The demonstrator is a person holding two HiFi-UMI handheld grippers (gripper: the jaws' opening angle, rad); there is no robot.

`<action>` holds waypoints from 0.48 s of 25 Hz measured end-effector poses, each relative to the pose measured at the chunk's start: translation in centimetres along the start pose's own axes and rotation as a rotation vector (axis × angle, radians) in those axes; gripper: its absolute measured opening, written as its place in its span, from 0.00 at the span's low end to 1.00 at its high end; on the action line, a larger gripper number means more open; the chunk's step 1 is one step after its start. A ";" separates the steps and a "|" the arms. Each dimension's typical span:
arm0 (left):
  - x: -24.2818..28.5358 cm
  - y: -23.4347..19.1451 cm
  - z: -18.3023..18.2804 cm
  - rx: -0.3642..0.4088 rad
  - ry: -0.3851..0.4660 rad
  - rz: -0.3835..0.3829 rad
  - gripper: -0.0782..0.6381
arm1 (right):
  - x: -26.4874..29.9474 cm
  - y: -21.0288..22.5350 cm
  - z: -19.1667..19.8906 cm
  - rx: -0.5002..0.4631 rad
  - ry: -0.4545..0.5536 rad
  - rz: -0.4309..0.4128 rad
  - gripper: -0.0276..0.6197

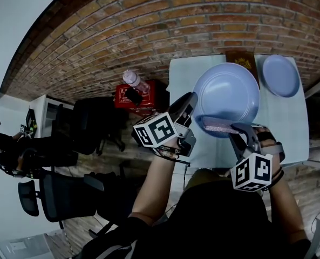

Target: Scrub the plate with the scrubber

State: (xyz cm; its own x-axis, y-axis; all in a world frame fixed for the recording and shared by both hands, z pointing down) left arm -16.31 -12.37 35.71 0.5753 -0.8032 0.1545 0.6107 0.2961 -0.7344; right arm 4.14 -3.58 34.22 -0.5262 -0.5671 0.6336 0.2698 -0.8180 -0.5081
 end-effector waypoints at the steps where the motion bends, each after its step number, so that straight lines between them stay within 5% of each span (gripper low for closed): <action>1: 0.1 0.1 0.2 0.000 -0.005 0.003 0.22 | 0.0 0.3 0.0 0.002 0.003 0.007 0.18; 12: 0.5 1.3 1.4 -0.002 -0.055 0.048 0.22 | 0.1 4.8 -0.1 0.024 0.005 0.128 0.18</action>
State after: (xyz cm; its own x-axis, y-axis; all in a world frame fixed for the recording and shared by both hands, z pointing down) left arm -14.42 -11.70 35.75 0.6328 -0.7586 0.1551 0.5808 0.3326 -0.7430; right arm 5.32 -7.60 31.80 -0.4898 -0.6668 0.5617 0.3541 -0.7409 -0.5707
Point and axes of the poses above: the fingertips, and each gripper's own axes: x forward along the fingers, y to its right, z out of its underside, the point moved 9 cm from there along -x, backward along the fingers, and after that the axes turned 4 degrees about y, right-handed, at the moved point
